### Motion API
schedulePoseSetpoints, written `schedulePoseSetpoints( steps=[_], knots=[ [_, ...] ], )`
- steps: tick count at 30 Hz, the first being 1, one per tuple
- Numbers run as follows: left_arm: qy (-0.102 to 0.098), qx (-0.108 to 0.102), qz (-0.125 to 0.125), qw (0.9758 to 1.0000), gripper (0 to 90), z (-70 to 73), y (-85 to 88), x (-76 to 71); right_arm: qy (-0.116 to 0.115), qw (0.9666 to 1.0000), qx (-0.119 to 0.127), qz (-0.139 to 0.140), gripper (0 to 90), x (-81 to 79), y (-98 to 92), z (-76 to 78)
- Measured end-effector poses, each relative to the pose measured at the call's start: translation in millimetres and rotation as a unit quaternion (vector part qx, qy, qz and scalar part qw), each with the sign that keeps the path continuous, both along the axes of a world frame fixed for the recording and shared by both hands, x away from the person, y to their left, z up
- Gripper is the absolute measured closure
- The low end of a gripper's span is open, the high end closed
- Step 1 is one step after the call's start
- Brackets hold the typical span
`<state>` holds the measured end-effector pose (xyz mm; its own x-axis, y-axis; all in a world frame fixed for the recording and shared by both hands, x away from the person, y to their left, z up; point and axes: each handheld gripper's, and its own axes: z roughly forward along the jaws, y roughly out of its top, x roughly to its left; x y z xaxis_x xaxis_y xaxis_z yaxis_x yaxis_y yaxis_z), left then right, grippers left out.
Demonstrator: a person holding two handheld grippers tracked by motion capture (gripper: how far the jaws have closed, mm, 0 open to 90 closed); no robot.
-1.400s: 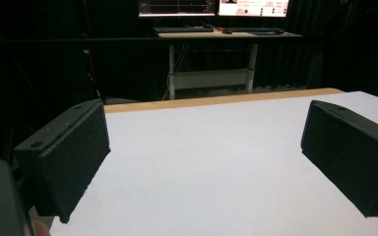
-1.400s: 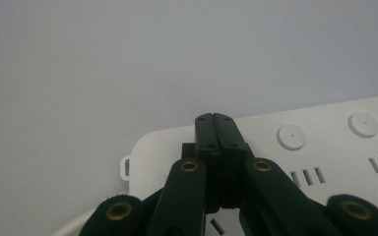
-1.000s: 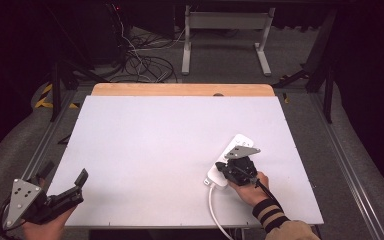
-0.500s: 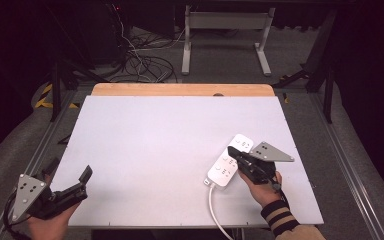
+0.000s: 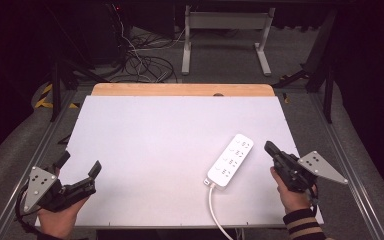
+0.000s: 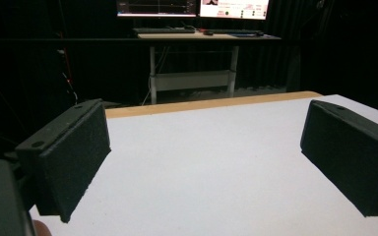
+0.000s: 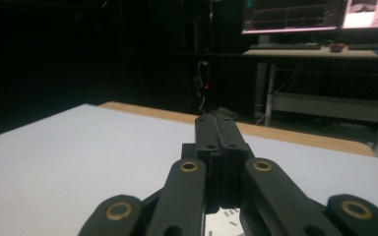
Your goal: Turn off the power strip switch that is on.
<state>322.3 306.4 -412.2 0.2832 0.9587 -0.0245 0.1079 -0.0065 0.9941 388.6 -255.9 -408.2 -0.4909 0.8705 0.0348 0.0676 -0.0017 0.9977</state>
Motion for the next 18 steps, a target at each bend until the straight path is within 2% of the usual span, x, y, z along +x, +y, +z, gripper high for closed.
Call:
schedulePoseSetpoints(
  steps=[4, 10, 15, 16, 17, 18],
  knots=[
    [0.000, 0.001, -0.001, 1.0000, 5.2, -0.1, -0.3, 0.3, -0.013, 0.9998, 0.009, -0.012, 90.0, -1.5, -4.2, 1.5],
    [0.000, 0.000, 0.001, 1.0000, 5.3, -0.1, 0.9, -1.2, -0.020, 0.9998, 0.002, -0.004, 90.0, -0.9, 0.8, 1.7],
    [0.001, 0.001, 0.002, 1.0000, 5.3, -0.2, 2.1, -2.3, -0.027, 0.9995, -0.003, -0.017, 89.9, -0.3, 2.4, 1.8],
    [0.000, 0.002, 0.003, 1.0000, 5.3, -0.3, 2.4, -2.6, -0.029, 0.9994, -0.003, -0.019, 85.1, -0.4, 2.7, 1.8],
    [0.000, 0.001, 0.004, 1.0000, 5.3, -0.2, 2.8, -2.8, -0.030, 0.9994, -0.004, -0.019, 73.3, 0.5, 3.3, 1.7],
    [-0.001, 0.000, 0.004, 1.0000, 5.3, -0.2, 2.8, -2.9, -0.027, 0.9994, -0.004, -0.022, 56.0, 1.8, 4.1, 1.4]
  ],
)
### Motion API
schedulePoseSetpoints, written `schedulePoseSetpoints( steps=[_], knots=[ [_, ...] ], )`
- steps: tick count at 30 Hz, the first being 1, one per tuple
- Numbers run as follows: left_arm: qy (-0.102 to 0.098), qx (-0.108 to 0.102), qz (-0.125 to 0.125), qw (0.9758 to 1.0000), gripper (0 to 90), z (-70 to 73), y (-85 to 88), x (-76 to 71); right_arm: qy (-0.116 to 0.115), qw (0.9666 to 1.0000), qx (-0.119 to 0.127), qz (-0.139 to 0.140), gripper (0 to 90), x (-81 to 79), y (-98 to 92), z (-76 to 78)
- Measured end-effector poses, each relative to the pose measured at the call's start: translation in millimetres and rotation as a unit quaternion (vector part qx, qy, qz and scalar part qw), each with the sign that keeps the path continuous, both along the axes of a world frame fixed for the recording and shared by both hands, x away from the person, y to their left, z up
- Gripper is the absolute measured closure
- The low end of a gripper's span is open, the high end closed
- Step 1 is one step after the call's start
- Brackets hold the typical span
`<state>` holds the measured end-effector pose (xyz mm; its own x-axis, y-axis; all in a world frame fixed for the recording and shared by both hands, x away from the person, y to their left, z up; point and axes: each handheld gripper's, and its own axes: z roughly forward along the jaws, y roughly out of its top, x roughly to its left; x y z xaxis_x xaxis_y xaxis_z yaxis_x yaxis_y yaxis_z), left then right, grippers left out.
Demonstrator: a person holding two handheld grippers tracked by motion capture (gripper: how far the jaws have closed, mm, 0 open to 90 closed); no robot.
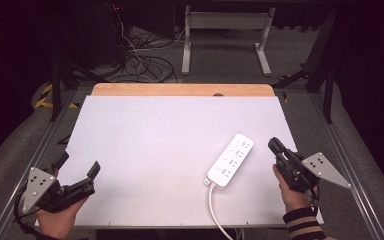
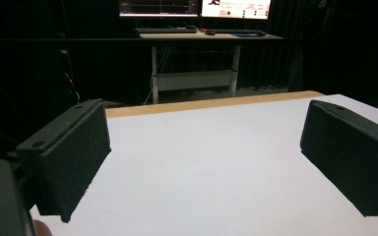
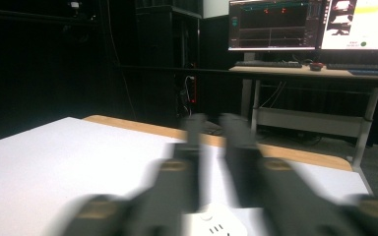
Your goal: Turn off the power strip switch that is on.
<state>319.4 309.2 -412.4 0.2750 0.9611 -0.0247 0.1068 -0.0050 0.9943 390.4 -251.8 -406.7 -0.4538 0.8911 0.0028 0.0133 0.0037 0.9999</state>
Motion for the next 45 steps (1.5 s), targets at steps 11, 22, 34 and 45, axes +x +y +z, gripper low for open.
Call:
schedulePoseSetpoints(
  steps=[11, 22, 34, 45],
  knots=[
    [0.001, 0.001, -0.001, 1.0000, 5.2, 0.2, -0.1, -0.1, -0.012, 0.9986, -0.016, -0.049, 7.3, 5.4, 5.8, -1.2],
    [0.001, 0.002, -0.001, 1.0000, 5.2, 0.0, 0.1, -0.2, -0.009, 0.9982, -0.014, -0.058, 6.3, 6.5, 3.4, -1.0],
    [0.002, 0.000, -0.001, 1.0000, 5.3, 0.1, 0.3, -0.9, -0.001, 0.9980, -0.022, -0.059, 7.5, 8.7, 5.2, -1.9],
    [0.002, 0.001, -0.009, 1.0000, 5.3, 0.1, -2.3, 1.8, 0.008, 0.9978, -0.029, -0.059, 7.6, 5.5, 5.4, -2.8]
  ],
)
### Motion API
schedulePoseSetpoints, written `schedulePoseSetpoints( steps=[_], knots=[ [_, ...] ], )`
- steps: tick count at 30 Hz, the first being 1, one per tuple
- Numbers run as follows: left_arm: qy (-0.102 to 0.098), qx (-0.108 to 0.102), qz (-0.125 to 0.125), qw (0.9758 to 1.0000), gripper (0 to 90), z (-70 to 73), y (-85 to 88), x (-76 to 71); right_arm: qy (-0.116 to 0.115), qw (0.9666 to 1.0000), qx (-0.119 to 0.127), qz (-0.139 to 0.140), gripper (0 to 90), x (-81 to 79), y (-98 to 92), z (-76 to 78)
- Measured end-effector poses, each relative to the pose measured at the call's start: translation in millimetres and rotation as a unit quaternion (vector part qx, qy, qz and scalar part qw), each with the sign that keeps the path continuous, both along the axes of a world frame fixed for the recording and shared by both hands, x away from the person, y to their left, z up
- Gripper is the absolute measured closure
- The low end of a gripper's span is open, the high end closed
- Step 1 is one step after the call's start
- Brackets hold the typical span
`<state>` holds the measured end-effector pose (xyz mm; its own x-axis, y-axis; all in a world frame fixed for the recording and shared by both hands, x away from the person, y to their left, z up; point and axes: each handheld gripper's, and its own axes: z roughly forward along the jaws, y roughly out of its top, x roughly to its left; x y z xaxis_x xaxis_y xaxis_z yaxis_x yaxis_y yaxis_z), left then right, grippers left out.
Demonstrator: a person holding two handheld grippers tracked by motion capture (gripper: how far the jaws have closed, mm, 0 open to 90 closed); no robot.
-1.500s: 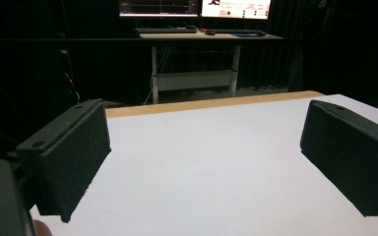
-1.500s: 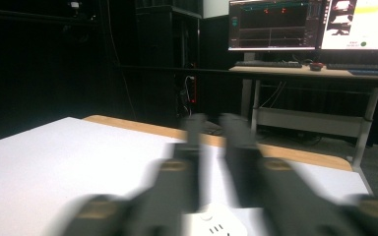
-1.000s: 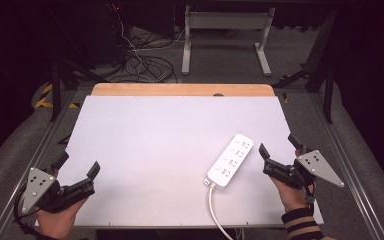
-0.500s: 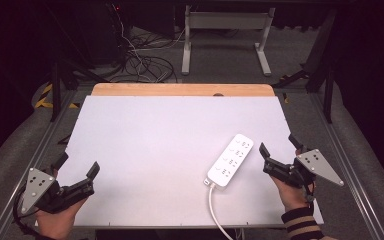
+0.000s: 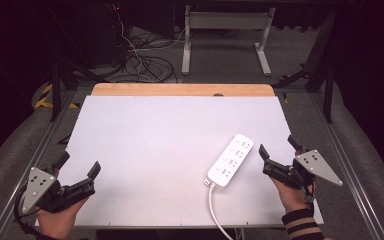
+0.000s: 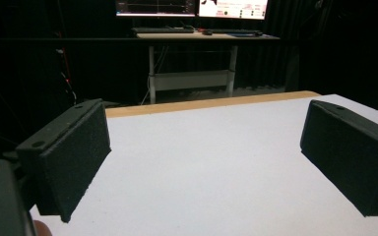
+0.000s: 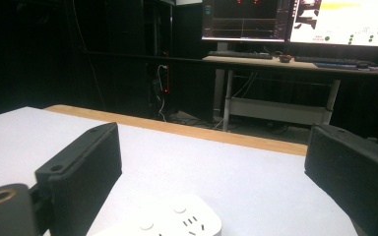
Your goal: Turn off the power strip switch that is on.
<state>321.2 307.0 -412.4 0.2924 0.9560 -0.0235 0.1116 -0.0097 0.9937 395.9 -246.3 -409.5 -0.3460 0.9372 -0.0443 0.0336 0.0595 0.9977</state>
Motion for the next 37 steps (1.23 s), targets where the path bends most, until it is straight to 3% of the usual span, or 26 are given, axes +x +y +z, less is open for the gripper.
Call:
schedulePoseSetpoints(
  steps=[37],
  knots=[
    [0.001, 0.001, 0.004, 1.0000, 5.3, 0.4, -0.6, 2.0, 0.010, 0.9999, 0.006, 0.004, 7.8, 2.3, -1.5, -1.7]
  ],
)
